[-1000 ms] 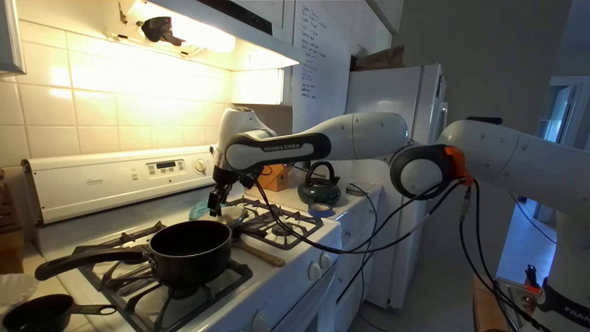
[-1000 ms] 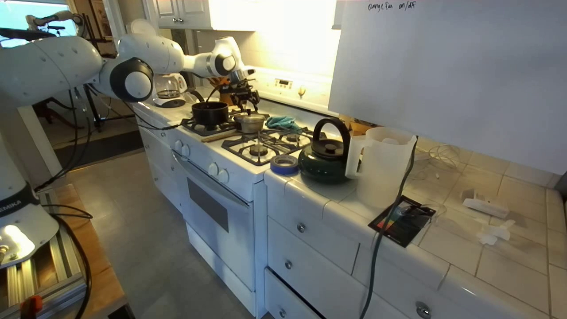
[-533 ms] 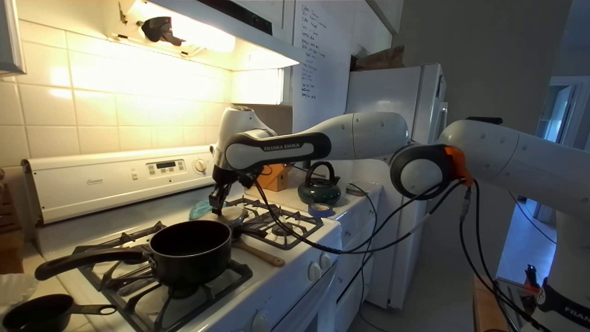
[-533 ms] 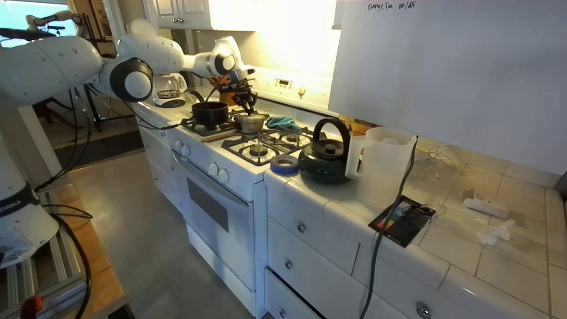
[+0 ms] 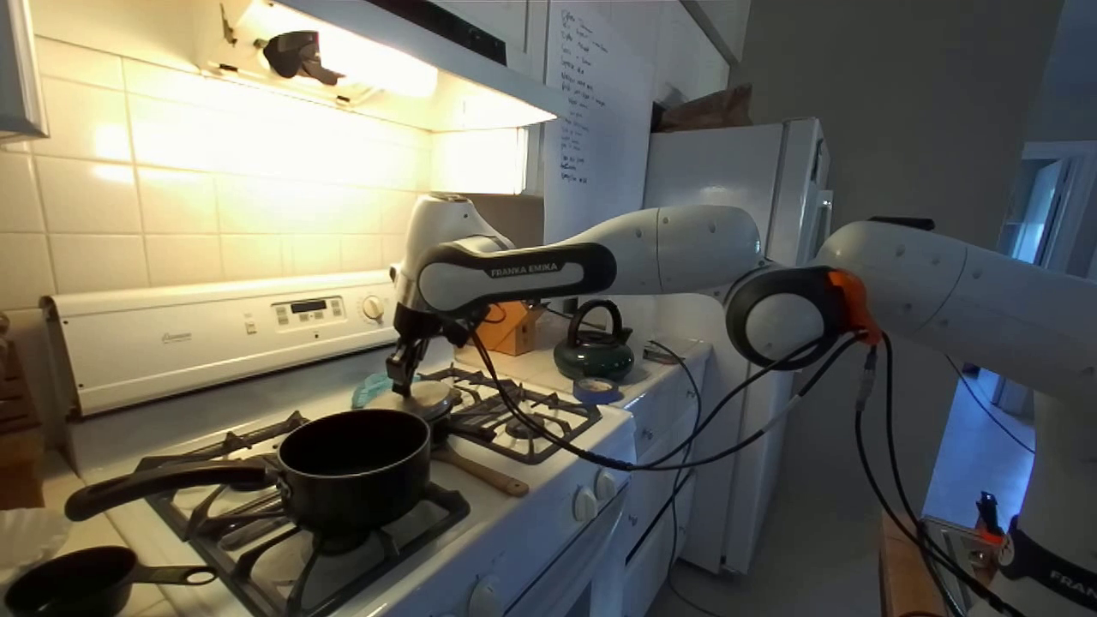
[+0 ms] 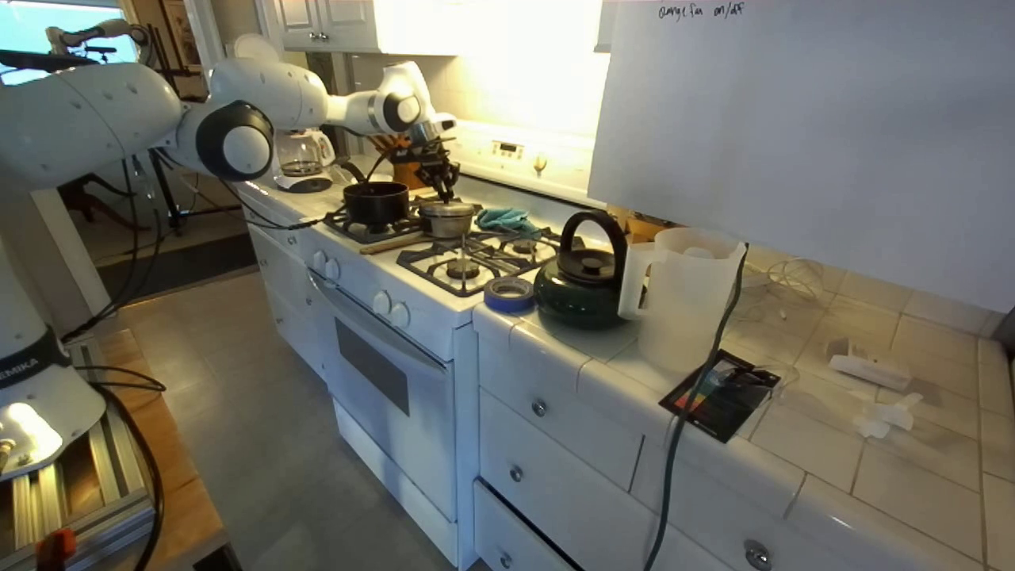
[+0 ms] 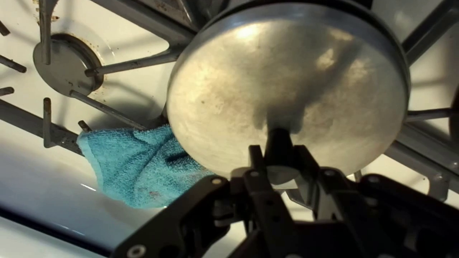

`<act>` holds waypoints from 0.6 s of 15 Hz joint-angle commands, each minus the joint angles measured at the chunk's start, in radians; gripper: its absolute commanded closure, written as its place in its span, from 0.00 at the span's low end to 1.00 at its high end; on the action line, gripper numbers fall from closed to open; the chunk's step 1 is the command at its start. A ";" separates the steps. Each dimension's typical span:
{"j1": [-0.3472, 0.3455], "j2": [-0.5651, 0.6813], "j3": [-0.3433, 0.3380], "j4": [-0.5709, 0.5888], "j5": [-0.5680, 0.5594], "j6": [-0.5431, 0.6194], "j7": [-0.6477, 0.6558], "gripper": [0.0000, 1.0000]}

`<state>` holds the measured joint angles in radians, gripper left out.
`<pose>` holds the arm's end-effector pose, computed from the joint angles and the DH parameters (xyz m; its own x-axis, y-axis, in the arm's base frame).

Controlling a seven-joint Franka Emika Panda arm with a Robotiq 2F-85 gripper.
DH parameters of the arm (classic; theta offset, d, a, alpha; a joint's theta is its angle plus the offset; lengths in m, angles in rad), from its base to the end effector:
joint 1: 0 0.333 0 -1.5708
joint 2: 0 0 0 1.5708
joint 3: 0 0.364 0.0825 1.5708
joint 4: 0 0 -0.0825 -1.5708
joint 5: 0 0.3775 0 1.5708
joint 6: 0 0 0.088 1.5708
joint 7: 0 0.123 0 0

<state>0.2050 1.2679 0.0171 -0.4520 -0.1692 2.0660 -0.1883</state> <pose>0.8651 0.1735 0.3033 0.8443 0.4441 0.2998 0.3956 -0.8940 0.2102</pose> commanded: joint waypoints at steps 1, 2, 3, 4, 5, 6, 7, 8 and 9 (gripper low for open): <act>0.012 -0.054 -0.013 -0.009 0.020 -0.027 0.028 0.94; 0.014 -0.065 -0.014 -0.009 0.020 -0.028 0.030 0.94; 0.015 -0.075 -0.014 -0.007 0.020 -0.023 0.032 0.94; 0.016 -0.085 -0.012 -0.007 0.020 -0.019 0.031 0.94; 0.019 -0.093 -0.014 -0.007 0.018 -0.014 0.033 0.94; 0.021 -0.098 -0.014 -0.006 0.016 -0.002 0.027 0.94; 0.021 -0.101 -0.011 -0.005 0.017 0.014 0.016 0.94; 0.022 -0.098 -0.008 -0.002 0.017 0.040 0.004 0.94; 0.023 -0.098 -0.007 0.000 0.018 0.060 0.002 0.94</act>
<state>0.2205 1.1782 0.0171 -0.4494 -0.1692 2.0786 -0.1731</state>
